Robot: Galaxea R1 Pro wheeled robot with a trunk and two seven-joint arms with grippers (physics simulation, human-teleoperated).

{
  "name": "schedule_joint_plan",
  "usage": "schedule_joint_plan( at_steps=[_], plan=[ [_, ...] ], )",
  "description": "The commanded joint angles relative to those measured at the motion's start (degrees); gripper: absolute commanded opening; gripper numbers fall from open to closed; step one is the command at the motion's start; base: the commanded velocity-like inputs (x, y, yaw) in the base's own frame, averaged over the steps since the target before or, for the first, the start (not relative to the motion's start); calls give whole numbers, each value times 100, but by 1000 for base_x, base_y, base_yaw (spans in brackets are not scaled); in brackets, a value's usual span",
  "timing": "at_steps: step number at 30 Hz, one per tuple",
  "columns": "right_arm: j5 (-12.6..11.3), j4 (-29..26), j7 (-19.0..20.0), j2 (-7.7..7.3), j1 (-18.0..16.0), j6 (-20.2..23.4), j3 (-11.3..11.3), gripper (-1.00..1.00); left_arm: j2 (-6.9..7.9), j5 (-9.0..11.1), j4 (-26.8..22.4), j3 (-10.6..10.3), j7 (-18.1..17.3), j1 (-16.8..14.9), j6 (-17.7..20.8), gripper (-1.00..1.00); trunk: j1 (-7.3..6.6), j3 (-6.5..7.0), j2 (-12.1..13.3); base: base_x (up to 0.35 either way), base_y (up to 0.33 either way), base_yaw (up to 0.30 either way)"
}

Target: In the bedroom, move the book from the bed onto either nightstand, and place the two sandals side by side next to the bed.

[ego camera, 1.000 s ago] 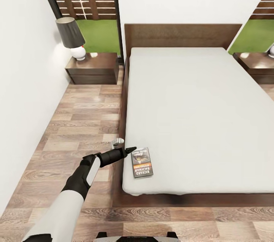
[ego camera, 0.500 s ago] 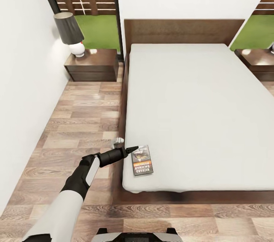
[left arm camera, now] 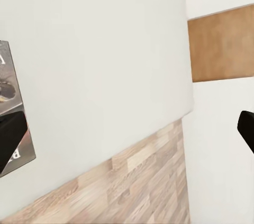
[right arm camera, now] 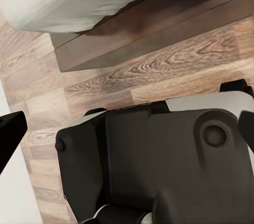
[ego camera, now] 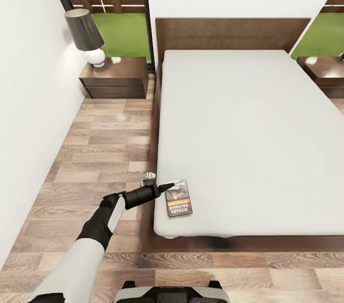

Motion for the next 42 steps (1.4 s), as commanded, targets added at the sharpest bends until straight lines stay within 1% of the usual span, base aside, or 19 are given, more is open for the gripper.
schedule_joint_plan(
  at_steps=[1, 26, 42],
  plan=[
    [60, 3, 20, 1, -4, -46, -42, 100, -6, 13, 1, 22, -16, -3, 42, 100, 3, -16, -9, 0, 0, 0],
    [69, -5, 10, 1, -5, -46, -42, 100, -6, 12, -1, 22, 2, -3, 42, 100, 3, -240, -9, 0, 0, 0],
    [69, -5, 14, 1, -4, -46, -42, 100, -6, 12, -7, 22, 11, -3, 39, 100, 3, -321, -9, 0, 0, 0]
  ],
)
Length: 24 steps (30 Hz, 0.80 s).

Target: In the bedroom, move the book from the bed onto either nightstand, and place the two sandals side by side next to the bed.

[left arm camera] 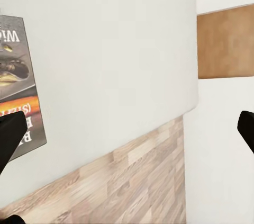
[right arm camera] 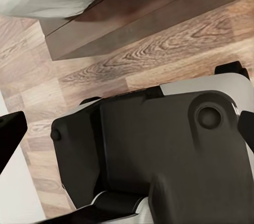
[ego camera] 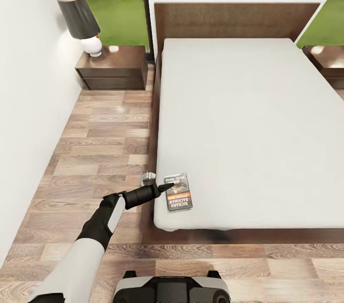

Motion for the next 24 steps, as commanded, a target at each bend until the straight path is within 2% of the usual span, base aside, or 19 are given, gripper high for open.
schedule_joint_plan(
  at_steps=[1, 18, 24],
  plan=[
    [60, 2, 21, 1, -6, -46, -42, 100, -6, 14, 1, 22, -16, -3, 43, 100, 3, -15, -9, 0, 0, 0],
    [61, -5, 24, 1, -7, -46, -42, 100, -6, 14, 1, 22, -20, -3, 44, 100, 3, -134, -9, 0, 0, 0],
    [61, -5, 27, 1, -7, -46, -42, 100, -6, 13, 1, 22, -22, -3, 40, 100, 3, -137, -9, 193, 0, 0]
  ],
)
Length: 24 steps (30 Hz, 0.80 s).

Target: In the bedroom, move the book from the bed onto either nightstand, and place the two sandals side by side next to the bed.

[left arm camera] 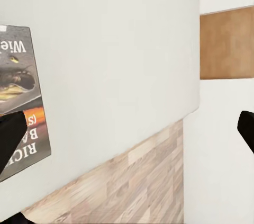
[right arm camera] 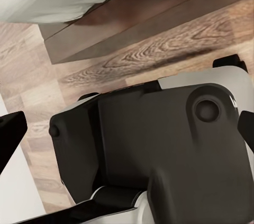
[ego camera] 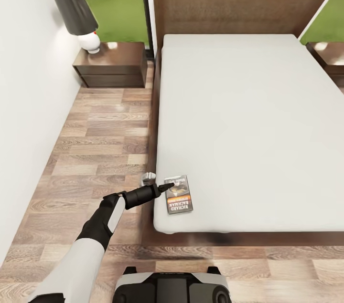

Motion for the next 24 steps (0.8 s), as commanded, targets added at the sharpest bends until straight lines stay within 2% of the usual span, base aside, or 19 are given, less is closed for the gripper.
schedule_joint_plan(
  at_steps=[1, 14, 18, 22, 24],
  plan=[
    [60, 3, 20, 1, -4, -46, -42, 100, -6, 14, 1, 22, -17, -3, 41, 100, 5, -6, -8, 165, 0, 0],
    [60, 3, 17, 2, -4, -46, -42, 100, -6, 3, -5, 27, 43, -8, 74, 100, 5, -7, -8, 27, 0, 0],
    [60, 3, 21, 1, -3, -46, -42, 100, -21, 13, -93, 29, 355, -59, 192, 100, 5, -7, -8, 0, 0, 0],
    [60, 3, 22, 1, 1, -50, -42, 100, -115, 38, -191, 23, 1212, -645, 880, 100, 5, -7, -8, 0, 0, 0],
    [60, 3, 19, 1, -2, -49, -42, 100, -164, 47, -186, 19, 1470, -826, 1026, 100, 5, -7, -8, 0, 0, 0]
  ],
)
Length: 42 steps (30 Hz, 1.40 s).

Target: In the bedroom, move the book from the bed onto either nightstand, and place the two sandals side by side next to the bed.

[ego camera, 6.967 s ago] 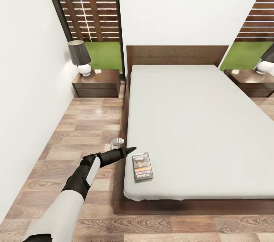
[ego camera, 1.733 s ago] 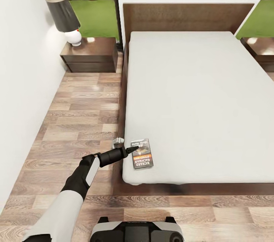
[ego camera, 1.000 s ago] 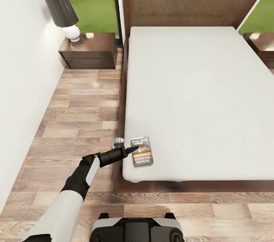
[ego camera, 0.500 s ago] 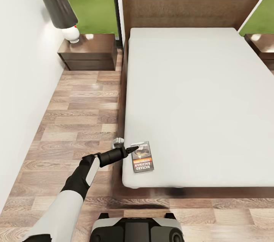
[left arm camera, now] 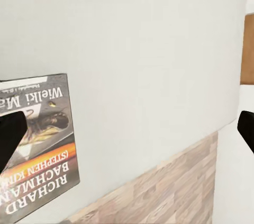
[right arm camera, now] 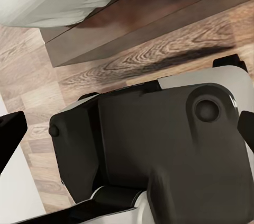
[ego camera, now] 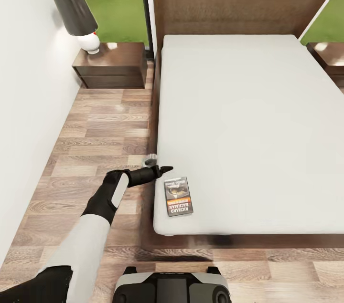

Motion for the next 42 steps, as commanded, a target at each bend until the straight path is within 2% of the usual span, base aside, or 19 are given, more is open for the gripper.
schedule_joint_plan(
  at_steps=[1, 2, 4, 10, 16, 20, 21, 23, 29, 42],
  plan=[
    [60, 3, 20, 1, -6, -48, -42, 100, -37, 1, 4, 24, 107, -83, 90, 100, 3, -7, -9, 0, 0, 0],
    [60, 3, 19, 4, -7, -46, -42, 100, -93, 4, 10, 23, 321, -196, 164, 100, 3, -7, -9, 0, 0, 0],
    [60, 3, 18, 7, -8, -45, -42, 100, -93, 10, 15, 19, 558, -301, 229, 100, 3, -7, -9, 0, 0, 0],
    [60, 3, 17, 15, -7, -44, -42, 100, -93, 42, 7, 5, 786, -438, 295, 100, 3, -7, -9, 0, 0, 0],
    [60, 3, 17, 12, -8, -48, -42, 100, -93, 228, 79, -73, 777, -460, 305, 100, 3, -7, -9, 0, 0, 0],
    [60, 3, 20, 10, -8, -46, -42, 100, -93, 405, 300, -303, 634, -465, 306, 100, 3, -7, -9, 0, 0, 0],
    [60, 3, 22, 10, -6, -46, -42, 100, -93, 531, 380, -468, 438, -466, 306, 100, 3, -7, -9, 0, 0, 0],
    [60, 2, 24, 10, -8, -45, -42, 100, -93, 600, 411, -612, 325, -466, 306, 100, 3, -7, -9, 0, 0, 0],
    [60, -5, 26, 10, -8, -44, -42, 100, -93, 645, 417, -753, 242, -467, 306, 100, 3, -7, -9, 0, 0, 0],
    [60, -5, 34, 13, -8, -45, -42, 100, -93, 642, 248, -772, 294, -467, 290, 100, 3, -7, -9, 0, 0, 0]
  ],
)
